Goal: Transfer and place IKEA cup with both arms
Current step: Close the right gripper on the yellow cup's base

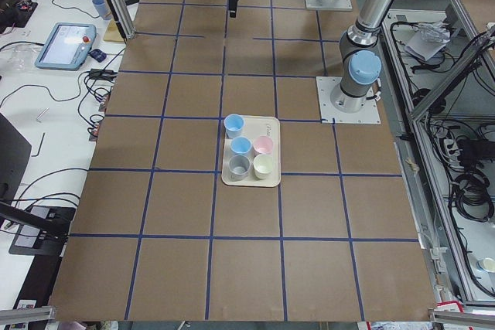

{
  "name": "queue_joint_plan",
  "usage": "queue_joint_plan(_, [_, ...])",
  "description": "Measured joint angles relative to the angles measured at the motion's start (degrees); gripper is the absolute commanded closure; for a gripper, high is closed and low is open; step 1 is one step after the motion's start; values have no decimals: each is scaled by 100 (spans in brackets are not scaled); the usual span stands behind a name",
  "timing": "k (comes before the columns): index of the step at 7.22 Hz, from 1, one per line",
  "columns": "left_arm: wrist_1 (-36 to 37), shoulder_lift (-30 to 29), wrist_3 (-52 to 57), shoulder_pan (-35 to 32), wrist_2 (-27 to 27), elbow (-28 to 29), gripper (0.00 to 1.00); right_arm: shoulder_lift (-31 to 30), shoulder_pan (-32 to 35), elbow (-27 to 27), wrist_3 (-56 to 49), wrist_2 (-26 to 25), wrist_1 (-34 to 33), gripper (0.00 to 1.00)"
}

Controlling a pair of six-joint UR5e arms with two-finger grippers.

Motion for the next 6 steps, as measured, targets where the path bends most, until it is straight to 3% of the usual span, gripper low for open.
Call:
queue_joint_plan(4, [1, -6, 0, 3, 0, 10, 0, -88, -6, -40, 2, -51, 53, 52])
queue_joint_plan(6, [5, 8, -2, 3, -68, 37, 0, -211, -8, -50, 7, -66, 112, 61])
